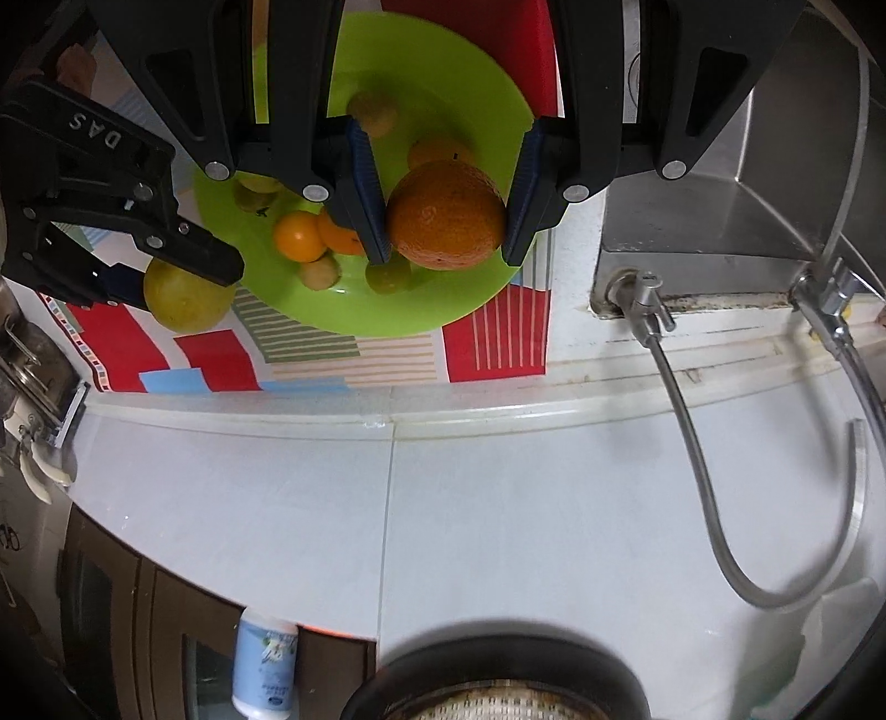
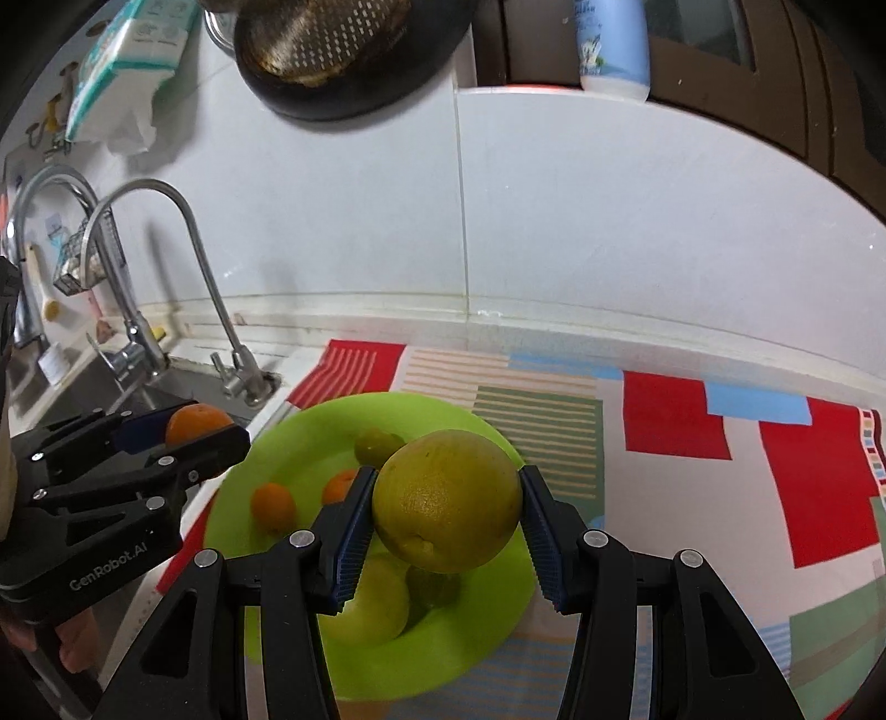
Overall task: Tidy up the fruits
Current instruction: 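Carry the orange onto the green plate with the left gripper while the right carries the citrus, then open both grippers to release the fruits on the plate and withdraw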
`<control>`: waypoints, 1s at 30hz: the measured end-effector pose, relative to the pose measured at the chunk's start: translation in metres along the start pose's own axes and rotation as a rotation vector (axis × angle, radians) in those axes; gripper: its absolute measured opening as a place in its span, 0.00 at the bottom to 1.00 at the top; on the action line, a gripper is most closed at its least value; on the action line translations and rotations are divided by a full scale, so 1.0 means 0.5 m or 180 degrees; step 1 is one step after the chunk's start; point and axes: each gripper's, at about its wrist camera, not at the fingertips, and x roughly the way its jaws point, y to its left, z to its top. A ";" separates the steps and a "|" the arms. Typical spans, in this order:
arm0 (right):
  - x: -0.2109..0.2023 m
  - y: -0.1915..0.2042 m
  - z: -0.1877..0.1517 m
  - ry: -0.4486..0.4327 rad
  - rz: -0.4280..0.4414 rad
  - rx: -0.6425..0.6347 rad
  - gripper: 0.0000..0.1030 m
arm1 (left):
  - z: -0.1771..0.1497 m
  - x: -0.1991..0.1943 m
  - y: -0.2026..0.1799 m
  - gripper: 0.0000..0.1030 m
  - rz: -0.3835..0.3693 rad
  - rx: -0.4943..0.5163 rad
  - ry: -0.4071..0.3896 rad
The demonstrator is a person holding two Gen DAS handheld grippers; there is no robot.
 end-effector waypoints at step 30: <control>-0.040 0.045 -0.018 -0.0136 0.0012 0.0037 0.76 | -0.014 -0.076 0.028 0.64 0.0140 -0.0040 -0.0216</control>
